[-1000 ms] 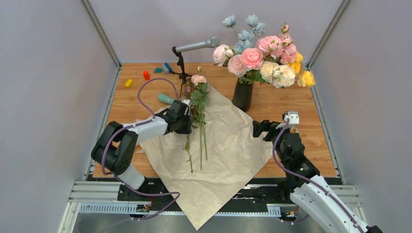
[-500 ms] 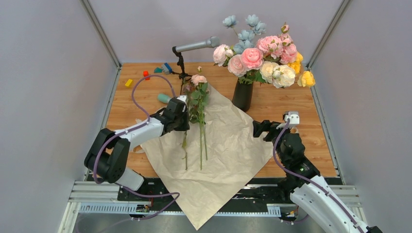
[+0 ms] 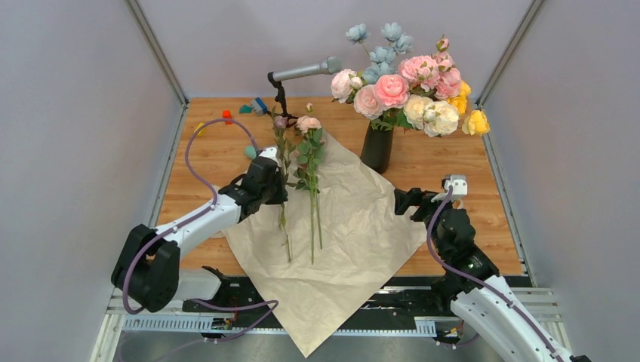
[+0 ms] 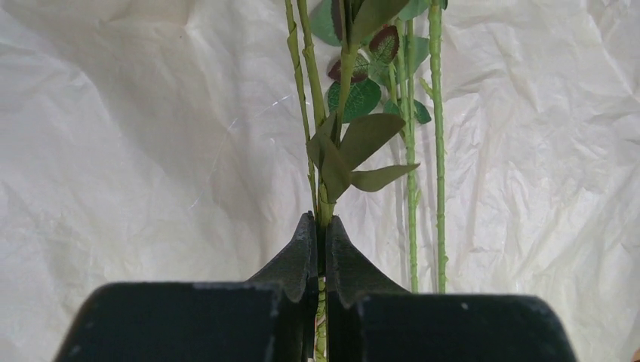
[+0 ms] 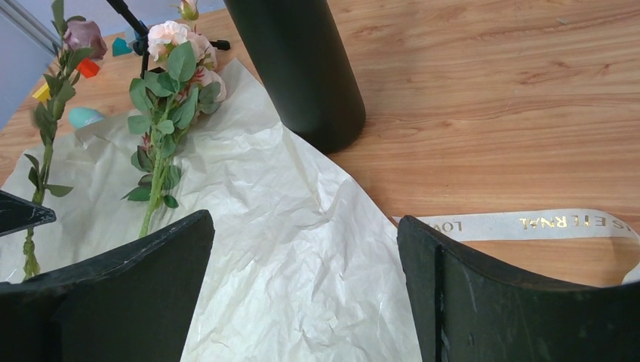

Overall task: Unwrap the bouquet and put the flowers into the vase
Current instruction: Pick up the fake flower from the wrapping paper.

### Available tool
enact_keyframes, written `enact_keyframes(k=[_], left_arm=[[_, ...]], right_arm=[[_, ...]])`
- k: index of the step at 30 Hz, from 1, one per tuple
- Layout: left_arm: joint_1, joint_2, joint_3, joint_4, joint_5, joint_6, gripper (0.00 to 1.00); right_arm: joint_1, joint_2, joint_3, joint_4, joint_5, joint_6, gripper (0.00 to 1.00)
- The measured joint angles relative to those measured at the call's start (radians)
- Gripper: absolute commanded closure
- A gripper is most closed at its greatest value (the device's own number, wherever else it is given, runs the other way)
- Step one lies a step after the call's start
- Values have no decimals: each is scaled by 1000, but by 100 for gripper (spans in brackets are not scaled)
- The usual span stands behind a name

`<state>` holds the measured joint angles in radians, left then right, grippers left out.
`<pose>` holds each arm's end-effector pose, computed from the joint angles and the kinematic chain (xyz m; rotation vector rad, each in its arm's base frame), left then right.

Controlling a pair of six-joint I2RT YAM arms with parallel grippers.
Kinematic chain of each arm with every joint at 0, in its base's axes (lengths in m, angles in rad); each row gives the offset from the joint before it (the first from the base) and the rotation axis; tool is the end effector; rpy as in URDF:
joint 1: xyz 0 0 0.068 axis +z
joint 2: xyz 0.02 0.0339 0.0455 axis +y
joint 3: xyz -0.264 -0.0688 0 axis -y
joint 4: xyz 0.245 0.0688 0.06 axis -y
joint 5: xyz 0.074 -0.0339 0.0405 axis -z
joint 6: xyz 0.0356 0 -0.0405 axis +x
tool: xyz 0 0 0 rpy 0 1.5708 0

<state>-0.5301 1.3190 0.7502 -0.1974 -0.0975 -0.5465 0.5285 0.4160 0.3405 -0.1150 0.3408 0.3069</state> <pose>0.2363 -0.1344 0.2119 -0.0687 2.3702 -0.4179 0.1208 0.0568 0.2412 0.0534 1.7596 0.3096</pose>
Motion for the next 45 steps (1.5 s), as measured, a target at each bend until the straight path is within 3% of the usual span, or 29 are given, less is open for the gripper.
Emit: enact_keyframes(k=[13, 22, 29, 38, 45], left_arm=[[0, -191, -29, -3, -15, -40, 100], [0, -269, -47, 18, 67, -73, 100], [-1, -285, -90, 106, 203, -65, 100], [-6, -299, -130, 281, 420, -66, 100], [-36, -317, -143, 366, 502, -66, 100]], right_arm=[[0, -13, 0, -12, -1, 15, 5], [0, 3, 9, -11, -93, 40, 1], [0, 81, 63, 21, -277, 54, 0], [0, 304, 138, 173, -598, 127, 1], [8, 405, 166, 279, -730, 192, 1]])
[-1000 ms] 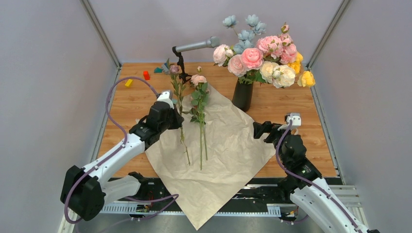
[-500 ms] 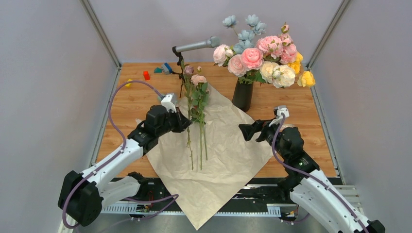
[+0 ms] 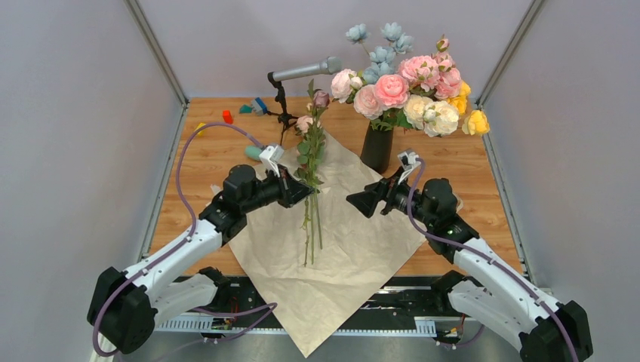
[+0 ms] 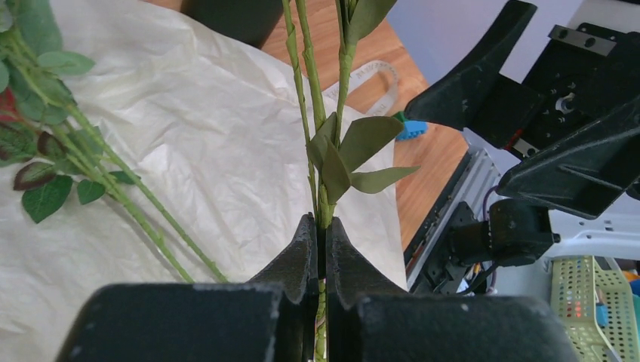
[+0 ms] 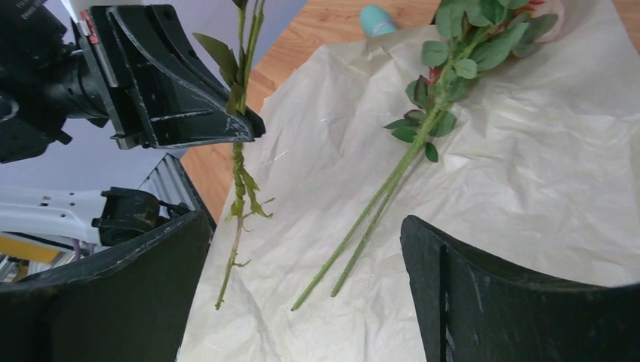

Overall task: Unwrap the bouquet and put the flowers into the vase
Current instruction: Pick up the fake flower from the wrapping paper.

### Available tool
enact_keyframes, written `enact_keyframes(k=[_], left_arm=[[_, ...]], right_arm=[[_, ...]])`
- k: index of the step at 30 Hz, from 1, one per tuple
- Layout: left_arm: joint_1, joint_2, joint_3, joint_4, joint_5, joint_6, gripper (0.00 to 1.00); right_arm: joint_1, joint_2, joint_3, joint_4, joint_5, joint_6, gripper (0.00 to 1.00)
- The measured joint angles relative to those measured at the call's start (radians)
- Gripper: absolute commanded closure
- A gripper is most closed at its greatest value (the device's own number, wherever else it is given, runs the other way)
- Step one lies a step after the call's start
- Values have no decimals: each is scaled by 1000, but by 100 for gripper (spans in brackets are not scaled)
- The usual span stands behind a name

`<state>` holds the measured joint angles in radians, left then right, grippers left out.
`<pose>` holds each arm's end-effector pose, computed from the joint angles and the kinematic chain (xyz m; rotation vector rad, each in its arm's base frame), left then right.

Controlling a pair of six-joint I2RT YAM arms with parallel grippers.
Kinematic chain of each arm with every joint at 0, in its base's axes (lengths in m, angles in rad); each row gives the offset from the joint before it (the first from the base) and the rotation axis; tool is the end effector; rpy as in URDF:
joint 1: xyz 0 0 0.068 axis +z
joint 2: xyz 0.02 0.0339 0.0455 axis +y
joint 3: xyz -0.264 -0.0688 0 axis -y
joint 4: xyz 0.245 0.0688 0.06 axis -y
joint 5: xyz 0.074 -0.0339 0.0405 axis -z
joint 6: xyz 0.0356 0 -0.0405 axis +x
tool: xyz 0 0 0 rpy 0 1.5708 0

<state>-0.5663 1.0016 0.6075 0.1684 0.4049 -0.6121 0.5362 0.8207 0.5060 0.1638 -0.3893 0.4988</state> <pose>0.1874 -0.1358 0.2733 0.2699 1.9274 -1.1778 0.1627 0.1124 0.2718 -0.3410 1.8067 1.0813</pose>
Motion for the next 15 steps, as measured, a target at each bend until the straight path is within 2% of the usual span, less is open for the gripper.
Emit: enact_keyframes(k=[15], left_arm=[[-99, 24, -5, 99, 37, -16, 100]], right_arm=[[63, 136, 75, 136, -90, 58, 7]])
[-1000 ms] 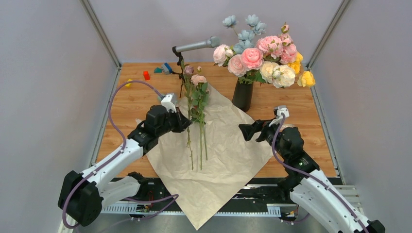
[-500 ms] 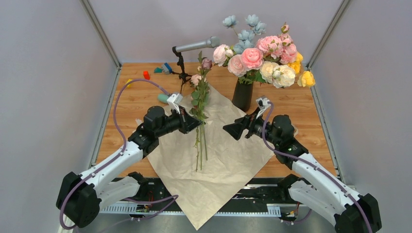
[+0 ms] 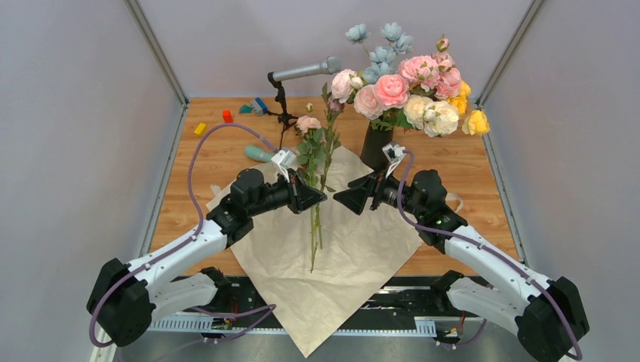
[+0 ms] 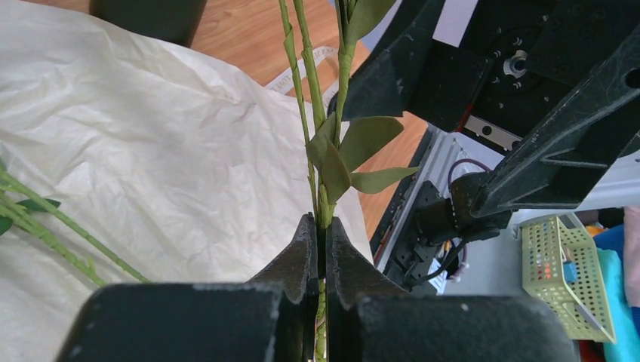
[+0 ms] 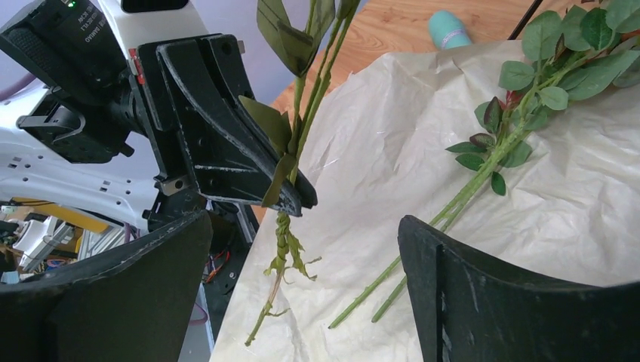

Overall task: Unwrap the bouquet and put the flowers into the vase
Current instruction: Pick up the fake flower from the wrapping paper.

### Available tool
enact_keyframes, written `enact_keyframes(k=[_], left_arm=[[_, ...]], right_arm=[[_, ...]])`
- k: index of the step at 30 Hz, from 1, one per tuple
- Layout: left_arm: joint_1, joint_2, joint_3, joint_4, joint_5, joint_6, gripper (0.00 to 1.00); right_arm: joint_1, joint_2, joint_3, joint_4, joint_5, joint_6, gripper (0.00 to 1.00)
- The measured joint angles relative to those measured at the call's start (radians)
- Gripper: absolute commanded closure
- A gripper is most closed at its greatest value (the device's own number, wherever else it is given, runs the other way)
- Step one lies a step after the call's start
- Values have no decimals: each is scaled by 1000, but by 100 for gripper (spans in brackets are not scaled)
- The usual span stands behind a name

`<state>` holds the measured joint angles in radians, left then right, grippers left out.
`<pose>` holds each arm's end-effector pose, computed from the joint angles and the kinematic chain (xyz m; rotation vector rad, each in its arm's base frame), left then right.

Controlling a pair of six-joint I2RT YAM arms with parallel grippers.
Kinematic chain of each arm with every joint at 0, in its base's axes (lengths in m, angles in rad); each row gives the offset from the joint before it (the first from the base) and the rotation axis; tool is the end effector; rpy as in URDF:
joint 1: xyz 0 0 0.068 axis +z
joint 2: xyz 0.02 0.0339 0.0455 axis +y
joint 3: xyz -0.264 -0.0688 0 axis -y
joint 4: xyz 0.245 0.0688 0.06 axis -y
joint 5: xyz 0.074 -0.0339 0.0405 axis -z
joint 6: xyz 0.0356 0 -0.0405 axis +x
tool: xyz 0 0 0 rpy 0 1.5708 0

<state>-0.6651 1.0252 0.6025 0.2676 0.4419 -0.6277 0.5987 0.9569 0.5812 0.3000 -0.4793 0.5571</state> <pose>0.1763 -0.1576 0.2770 0.3944 1.8629 -1.2992 0.1751 0.1393 0.2872 -0.4340 1.7464 1.2480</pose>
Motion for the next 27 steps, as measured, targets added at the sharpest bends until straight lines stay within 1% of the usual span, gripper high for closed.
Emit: enact_keyframes(k=[11, 13, 16, 21, 22, 27], left_arm=[[-47, 48, 0, 60, 8, -25, 100], [-56, 54, 0, 69, 10, -26, 100], [-69, 62, 0, 76, 13, -30, 100], [-77, 69, 0, 88, 15, -31, 100], [-77, 72, 0, 90, 17, -32, 100], [-82, 85, 0, 91, 25, -32, 100]], right_arm=[[16, 87, 24, 69, -35, 19, 16], [16, 103, 26, 81, -40, 25, 19], [16, 124, 29, 97, -47, 33, 26], [18, 143, 30, 123, -59, 49, 40], [19, 148, 30, 128, -63, 51, 46], [23, 169, 35, 143, -73, 60, 64]])
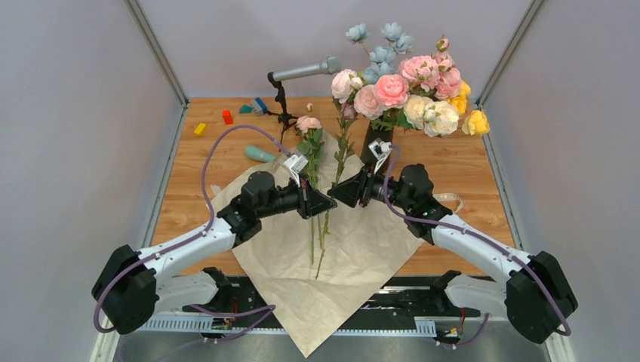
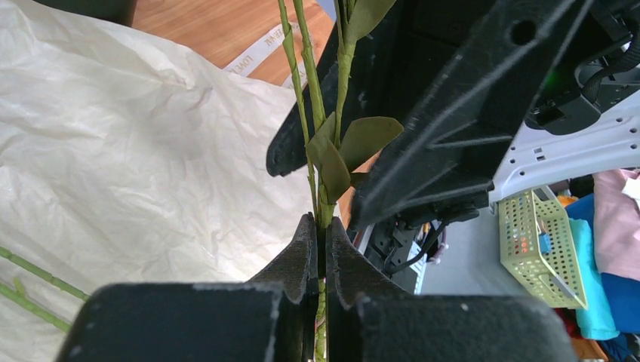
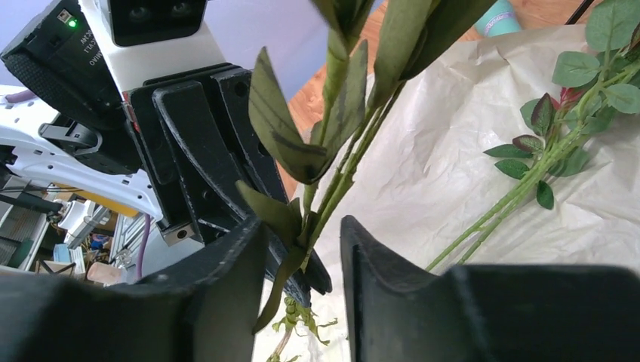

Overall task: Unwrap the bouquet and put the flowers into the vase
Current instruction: Pick up the fake flower from the wrapping paper, then insert the fake flower into the vase.

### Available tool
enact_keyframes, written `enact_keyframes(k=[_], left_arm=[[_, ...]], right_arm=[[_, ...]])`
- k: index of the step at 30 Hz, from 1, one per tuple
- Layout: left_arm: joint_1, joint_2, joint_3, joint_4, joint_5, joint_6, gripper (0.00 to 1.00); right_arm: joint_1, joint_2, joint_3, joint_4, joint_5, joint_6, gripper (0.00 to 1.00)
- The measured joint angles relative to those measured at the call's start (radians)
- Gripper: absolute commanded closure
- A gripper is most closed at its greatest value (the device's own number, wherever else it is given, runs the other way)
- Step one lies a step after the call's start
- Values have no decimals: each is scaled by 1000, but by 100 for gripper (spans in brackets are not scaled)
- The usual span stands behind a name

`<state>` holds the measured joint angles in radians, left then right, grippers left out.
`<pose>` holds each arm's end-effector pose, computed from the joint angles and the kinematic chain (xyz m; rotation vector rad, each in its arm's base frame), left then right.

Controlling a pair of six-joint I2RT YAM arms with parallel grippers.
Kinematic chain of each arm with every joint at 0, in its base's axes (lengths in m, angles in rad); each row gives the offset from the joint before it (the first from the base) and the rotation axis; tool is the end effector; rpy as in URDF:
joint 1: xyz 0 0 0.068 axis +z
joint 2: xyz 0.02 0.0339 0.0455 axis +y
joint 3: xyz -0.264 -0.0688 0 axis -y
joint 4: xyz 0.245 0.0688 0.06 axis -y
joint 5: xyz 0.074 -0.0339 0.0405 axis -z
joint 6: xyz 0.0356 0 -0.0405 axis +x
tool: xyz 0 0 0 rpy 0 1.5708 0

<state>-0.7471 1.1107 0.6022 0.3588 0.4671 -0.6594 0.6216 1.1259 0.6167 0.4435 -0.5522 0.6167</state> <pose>0.1730 -0.1820 0.2674 0.4697 1.8727 -1.3958 0.1953 0.1629 0.2779 -0.4713 1.7591 1.3627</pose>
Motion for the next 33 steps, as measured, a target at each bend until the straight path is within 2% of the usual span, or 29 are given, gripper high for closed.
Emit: enact_keyframes(k=[9, 13, 15, 20, 26, 30, 33], left_arm=[[-4, 2, 1, -2, 2, 11, 100], [-4, 2, 1, -4, 2, 14, 99], [-4, 2, 2, -7, 2, 15, 92], [-5, 2, 16, -45, -7, 35, 55], [-5, -14, 45, -134, -42, 81, 18], [14, -35, 72, -198, -48, 109, 5], [63, -46, 94, -233, 7, 117, 0]], right_arm=[[0, 19, 11, 4, -8, 7, 98], [2, 19, 11, 4, -9, 8, 100], [4, 19, 11, 3, -9, 6, 100], [7, 12, 21, -26, -8, -26, 100], [50, -45, 97, -190, 9, -166, 100], [101, -83, 174, -302, 42, -280, 100], [142, -98, 227, -376, 87, -367, 100]])
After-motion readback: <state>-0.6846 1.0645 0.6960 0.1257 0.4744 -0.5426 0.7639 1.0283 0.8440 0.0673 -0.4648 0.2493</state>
